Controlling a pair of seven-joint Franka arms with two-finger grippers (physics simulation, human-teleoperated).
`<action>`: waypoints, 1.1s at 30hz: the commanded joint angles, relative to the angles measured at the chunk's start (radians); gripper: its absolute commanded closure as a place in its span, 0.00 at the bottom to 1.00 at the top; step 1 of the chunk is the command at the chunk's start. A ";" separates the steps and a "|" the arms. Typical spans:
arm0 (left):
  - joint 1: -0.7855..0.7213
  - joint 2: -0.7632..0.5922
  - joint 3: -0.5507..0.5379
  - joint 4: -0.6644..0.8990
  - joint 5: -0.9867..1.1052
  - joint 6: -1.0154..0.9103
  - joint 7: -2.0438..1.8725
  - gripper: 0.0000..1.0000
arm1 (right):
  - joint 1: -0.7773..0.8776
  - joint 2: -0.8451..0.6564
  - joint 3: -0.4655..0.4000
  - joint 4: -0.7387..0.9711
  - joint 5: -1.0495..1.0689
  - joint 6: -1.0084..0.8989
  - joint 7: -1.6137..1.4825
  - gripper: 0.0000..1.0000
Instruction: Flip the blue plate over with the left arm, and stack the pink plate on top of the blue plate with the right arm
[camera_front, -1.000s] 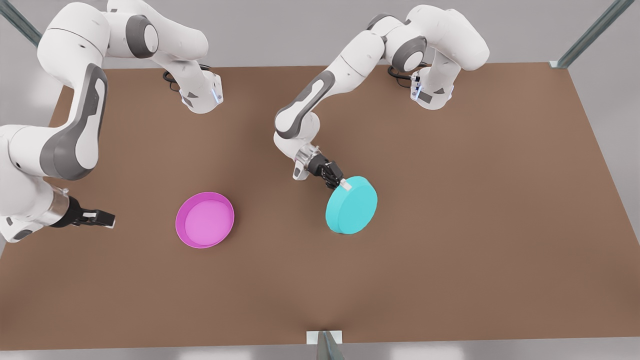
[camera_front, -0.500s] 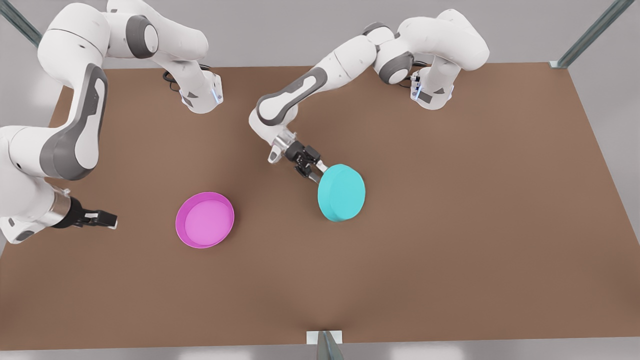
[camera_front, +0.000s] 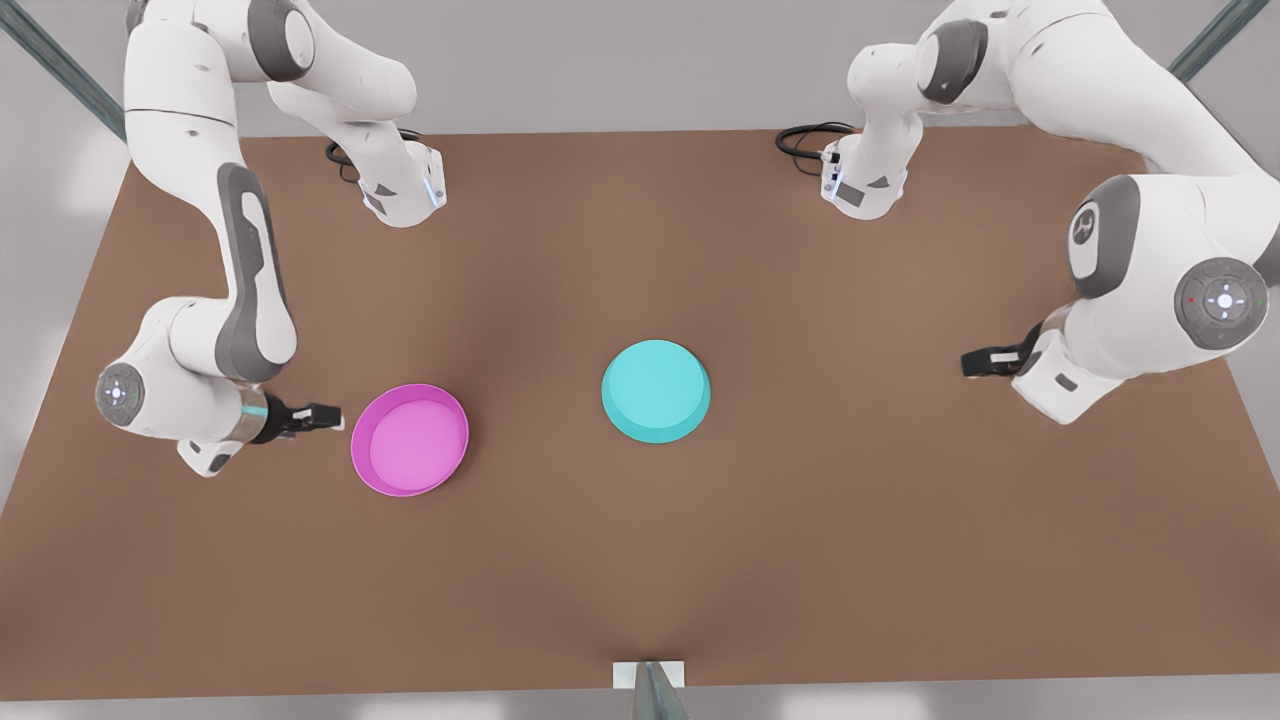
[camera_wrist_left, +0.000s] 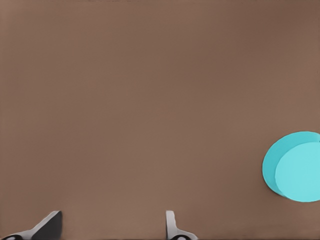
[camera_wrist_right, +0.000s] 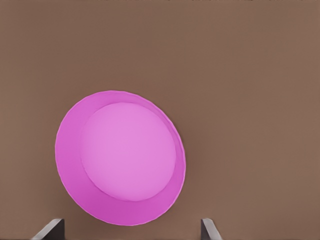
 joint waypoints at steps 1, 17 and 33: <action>0.004 -0.018 -0.007 -0.026 0.072 0.018 -0.001 0.00 | 0.000 0.001 -0.001 -0.009 0.000 0.012 -0.008 0.00; 0.007 -0.042 -0.019 -0.192 0.079 0.075 -0.016 0.00 | 0.014 0.245 -0.009 -0.013 0.086 0.241 -0.111 0.00; 0.007 -0.036 -0.017 -0.190 0.075 0.057 -0.011 0.00 | 0.008 0.286 -0.010 -0.011 0.172 0.284 -0.286 0.52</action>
